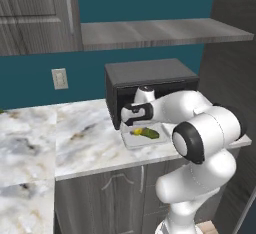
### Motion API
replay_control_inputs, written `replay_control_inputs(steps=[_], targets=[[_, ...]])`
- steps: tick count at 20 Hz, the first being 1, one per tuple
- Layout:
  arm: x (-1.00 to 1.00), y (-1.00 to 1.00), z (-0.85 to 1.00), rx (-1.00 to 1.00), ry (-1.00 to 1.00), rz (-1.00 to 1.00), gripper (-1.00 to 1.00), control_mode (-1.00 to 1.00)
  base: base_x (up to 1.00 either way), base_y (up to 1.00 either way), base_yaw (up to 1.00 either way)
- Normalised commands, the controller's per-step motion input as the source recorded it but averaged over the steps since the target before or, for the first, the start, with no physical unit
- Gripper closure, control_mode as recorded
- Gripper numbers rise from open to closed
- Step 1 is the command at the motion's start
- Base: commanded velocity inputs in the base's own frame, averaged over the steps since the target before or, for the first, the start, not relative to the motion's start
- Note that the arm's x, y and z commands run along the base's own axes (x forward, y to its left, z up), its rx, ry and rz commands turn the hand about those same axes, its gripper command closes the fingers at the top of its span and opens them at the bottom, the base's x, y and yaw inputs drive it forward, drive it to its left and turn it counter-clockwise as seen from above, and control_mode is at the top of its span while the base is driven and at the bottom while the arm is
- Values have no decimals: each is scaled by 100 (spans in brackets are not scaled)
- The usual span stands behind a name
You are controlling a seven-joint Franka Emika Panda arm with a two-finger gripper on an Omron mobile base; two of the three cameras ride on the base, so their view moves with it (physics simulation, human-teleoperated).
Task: Take the lemon and cucumber out of the freezer and place them in the tupperware container on the counter. Then put the tupperware containing the vegetables back in the freezer.
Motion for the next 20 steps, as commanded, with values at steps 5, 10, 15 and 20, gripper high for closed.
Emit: replay_control_inputs(steps=[5, 10, 15, 20], targets=[[2, 8, -28, 0, -5, 0, 100, -100, 0, 0, 0], [5, 2, -25, 0, -1, -3, -100, -100, 0, 0, 0], [-3, -9, 4, 0, -5, -6, -100, -100, 0, 0, 0], [0, -6, 38, 0, -5, -7, -100, -100, 0, 0, 0]])
